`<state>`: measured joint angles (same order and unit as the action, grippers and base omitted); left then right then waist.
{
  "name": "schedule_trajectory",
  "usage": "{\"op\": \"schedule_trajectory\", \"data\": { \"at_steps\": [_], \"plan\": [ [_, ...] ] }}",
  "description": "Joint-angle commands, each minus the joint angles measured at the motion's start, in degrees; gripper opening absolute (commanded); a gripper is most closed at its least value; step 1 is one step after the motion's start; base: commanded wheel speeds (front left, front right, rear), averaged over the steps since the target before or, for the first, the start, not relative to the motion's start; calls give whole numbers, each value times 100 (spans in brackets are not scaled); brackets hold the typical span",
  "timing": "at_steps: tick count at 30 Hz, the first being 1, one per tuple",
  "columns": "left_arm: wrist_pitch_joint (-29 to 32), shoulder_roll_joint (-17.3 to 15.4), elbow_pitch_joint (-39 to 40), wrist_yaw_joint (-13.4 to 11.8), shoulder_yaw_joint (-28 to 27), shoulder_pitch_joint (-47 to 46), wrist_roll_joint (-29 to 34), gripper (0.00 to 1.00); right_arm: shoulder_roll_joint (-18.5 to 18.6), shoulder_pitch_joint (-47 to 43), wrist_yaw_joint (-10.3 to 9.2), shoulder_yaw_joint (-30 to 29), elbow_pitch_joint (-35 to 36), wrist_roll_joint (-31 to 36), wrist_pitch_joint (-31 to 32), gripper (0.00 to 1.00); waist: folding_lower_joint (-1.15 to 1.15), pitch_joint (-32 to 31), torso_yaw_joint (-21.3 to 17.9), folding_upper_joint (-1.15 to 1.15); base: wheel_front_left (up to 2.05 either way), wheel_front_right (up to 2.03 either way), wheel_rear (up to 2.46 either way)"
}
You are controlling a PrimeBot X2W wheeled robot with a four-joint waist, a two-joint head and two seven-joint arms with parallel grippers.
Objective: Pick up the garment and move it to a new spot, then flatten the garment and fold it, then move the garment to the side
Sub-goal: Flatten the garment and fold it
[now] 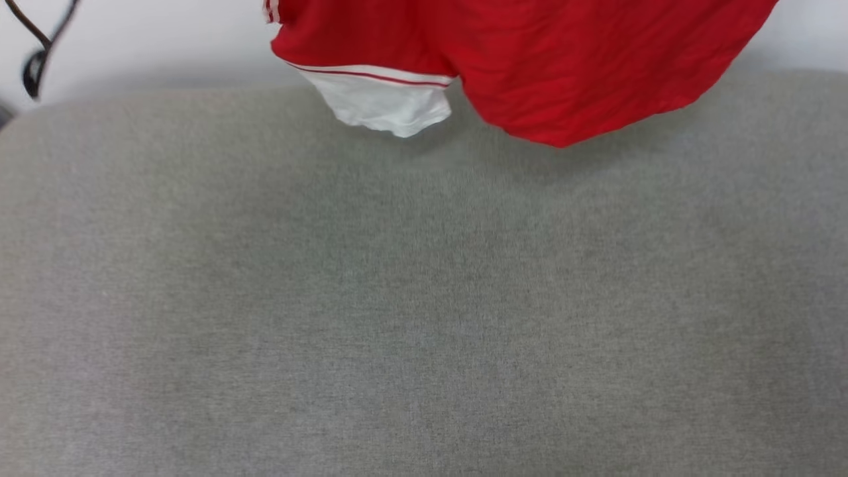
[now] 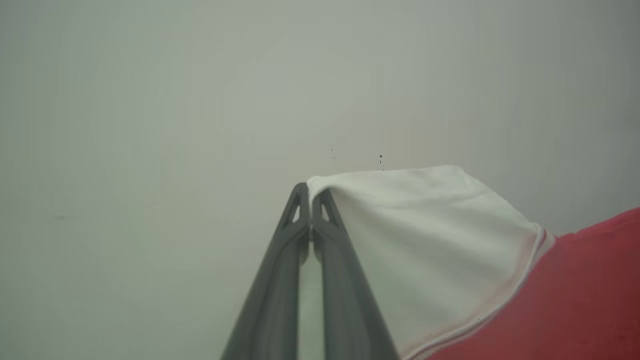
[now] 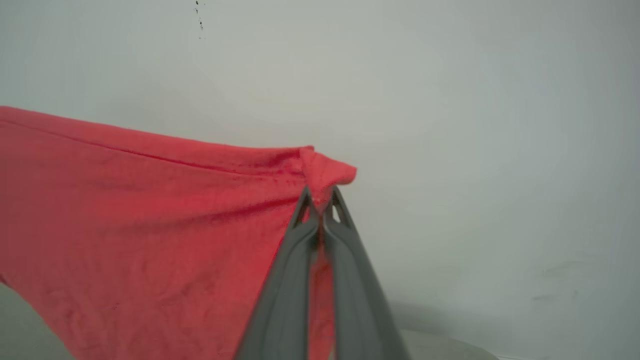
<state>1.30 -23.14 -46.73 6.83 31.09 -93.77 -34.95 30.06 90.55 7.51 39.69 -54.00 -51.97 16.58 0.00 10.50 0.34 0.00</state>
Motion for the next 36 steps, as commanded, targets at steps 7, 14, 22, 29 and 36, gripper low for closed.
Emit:
{"op": "schedule_trajectory", "data": {
  "at_steps": [7,14,22,29,36],
  "plan": [
    [-189,-15,-597,-116,18,-1401,284,0,-127,1047,-5,25,-198,99,-151,0,0,1595,-97,0,0,0,0],
    [-513,403,-969,-197,14,-2473,356,0,-156,1838,-5,93,-158,189,-428,0,0,2528,62,0,0,0,0],
    [-999,684,-999,-525,-11,-3112,459,0,-24,2440,-5,229,-280,391,-648,0,0,3100,195,0,0,0,0],
    [-1174,845,-1065,-628,-73,-2958,326,0,5,2374,-5,244,-502,327,-870,0,0,3370,292,0,0,0,0],
    [-1452,921,-1095,-374,-239,-2153,-21,0,-65,1707,-5,348,-460,94,-1122,0,0,3390,289,0,0,0,0]
  ]
}}
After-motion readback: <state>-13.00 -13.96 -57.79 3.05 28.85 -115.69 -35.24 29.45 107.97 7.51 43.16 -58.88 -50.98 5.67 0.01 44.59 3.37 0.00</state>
